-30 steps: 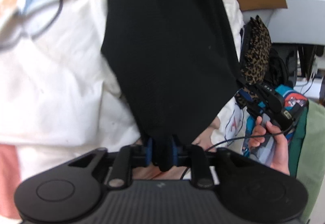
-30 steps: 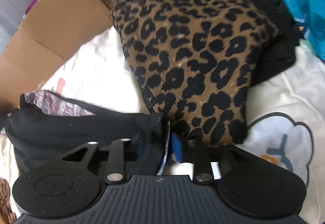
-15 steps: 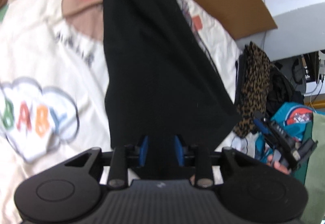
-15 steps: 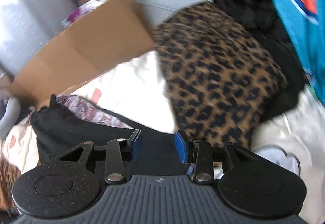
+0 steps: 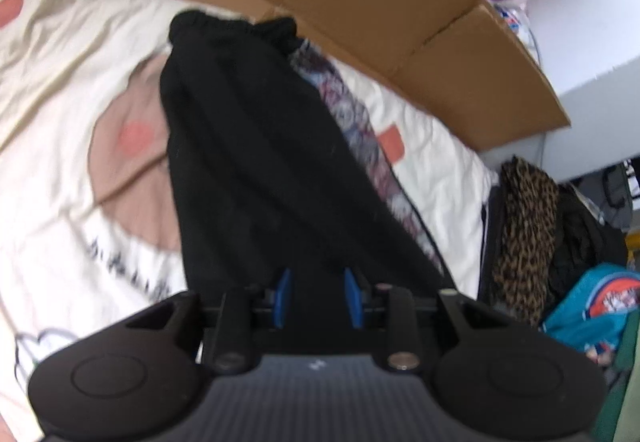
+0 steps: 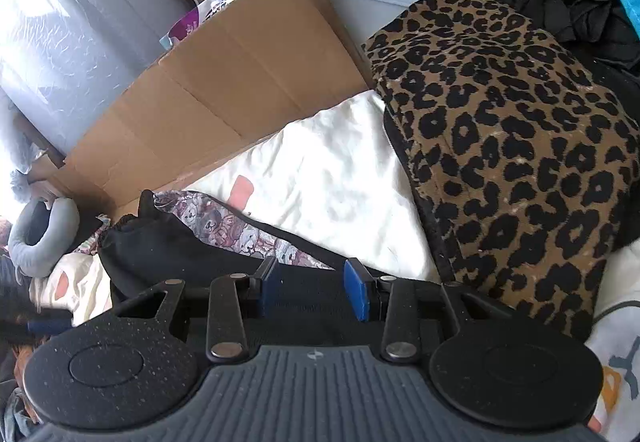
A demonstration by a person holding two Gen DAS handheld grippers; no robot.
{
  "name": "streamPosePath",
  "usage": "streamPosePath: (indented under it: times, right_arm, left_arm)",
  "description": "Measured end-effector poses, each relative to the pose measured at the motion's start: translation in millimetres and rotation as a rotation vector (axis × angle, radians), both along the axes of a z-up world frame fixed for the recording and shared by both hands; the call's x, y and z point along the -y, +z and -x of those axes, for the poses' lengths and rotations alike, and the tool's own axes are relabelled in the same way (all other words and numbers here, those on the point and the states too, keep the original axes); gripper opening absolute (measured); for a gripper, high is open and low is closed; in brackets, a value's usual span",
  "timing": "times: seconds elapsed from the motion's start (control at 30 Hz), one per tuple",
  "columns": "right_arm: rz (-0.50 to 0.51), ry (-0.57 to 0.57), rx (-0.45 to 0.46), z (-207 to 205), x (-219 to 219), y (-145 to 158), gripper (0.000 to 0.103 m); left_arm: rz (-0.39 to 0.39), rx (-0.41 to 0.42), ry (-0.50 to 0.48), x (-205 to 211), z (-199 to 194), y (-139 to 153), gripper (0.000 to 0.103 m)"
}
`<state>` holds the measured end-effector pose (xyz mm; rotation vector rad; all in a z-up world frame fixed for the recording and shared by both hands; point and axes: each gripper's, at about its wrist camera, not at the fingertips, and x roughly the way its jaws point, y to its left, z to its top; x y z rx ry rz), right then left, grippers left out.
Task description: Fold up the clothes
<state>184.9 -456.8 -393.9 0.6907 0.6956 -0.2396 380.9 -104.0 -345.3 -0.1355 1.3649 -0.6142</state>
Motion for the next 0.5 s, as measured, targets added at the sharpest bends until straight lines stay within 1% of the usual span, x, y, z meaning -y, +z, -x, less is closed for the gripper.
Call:
streamPosePath:
  times: [0.07, 0.13, 0.27, 0.4, 0.5]
  right_arm:
    - [-0.013, 0.002, 0.009, -4, -1, -1, 0.043]
    - [-0.026, 0.003, 0.019, -9, -1, -3, 0.043]
    - [-0.055, -0.004, 0.044, -18, -2, -2, 0.043]
    - [-0.055, 0.004, 0.054, -27, -3, -1, 0.043]
    - [-0.062, 0.022, 0.055, -33, -4, -2, 0.043]
  left_arm:
    - [-0.007, 0.027, 0.0, 12, -12, 4, 0.031]
    - [-0.033, 0.057, 0.006, 31, -23, 6, 0.031]
    - [-0.055, 0.127, -0.005, 58, -39, 20, 0.031]
    - [-0.06, 0.156, -0.011, 82, -54, 29, 0.031]
    - [-0.112, 0.224, -0.008, 100, -58, 35, 0.03]
